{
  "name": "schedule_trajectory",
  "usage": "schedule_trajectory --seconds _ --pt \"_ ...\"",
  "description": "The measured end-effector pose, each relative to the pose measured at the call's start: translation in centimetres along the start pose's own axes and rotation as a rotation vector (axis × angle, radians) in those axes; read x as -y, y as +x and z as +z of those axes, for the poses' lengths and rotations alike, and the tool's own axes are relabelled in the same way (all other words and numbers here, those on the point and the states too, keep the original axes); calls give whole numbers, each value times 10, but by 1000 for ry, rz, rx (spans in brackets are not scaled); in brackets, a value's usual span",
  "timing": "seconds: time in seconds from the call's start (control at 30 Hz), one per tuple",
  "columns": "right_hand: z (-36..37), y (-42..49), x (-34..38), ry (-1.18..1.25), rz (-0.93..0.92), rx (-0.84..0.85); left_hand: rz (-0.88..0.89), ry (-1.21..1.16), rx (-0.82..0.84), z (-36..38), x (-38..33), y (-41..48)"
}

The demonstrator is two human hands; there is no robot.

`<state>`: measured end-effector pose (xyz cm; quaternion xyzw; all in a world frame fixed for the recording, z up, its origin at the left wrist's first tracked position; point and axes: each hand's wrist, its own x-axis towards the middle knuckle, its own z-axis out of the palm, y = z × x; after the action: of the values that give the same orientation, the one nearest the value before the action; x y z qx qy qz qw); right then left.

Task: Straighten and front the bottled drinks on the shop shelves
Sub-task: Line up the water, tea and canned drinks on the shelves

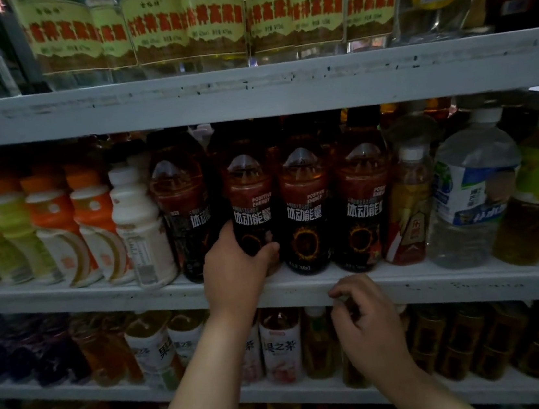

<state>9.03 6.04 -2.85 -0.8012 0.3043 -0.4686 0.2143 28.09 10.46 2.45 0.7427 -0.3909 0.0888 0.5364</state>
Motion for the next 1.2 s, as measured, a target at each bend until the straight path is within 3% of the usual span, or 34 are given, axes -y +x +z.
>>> schedule_trajectory --seconds 0.2,0.33,0.4,0.47,0.6,0.77,0.97,1.1,1.2 --pt "12 2 4 3 -20 33 94 5 69 -11 4 -3" --pt "29 1 13 34 -20 64 36 145 -327 -28 19 -15" --pt "41 1 19 50 -12 90 -44 154 -431 -33 26 -11" --pt "52 0 25 59 -9 113 -105 251 -388 -31 30 -3" --pt "70 0 36 95 -28 117 -48 411 -340 -23 30 5" --pt "73 -6 35 72 -30 131 18 281 -335 -24 38 2" --pt "72 -12 28 53 18 154 -34 -162 -113 -39 57 12" --pt "75 -18 25 76 27 194 -51 -172 51 -44 62 21" --pt "79 -22 25 66 20 201 -81 -85 23 -37 49 25"
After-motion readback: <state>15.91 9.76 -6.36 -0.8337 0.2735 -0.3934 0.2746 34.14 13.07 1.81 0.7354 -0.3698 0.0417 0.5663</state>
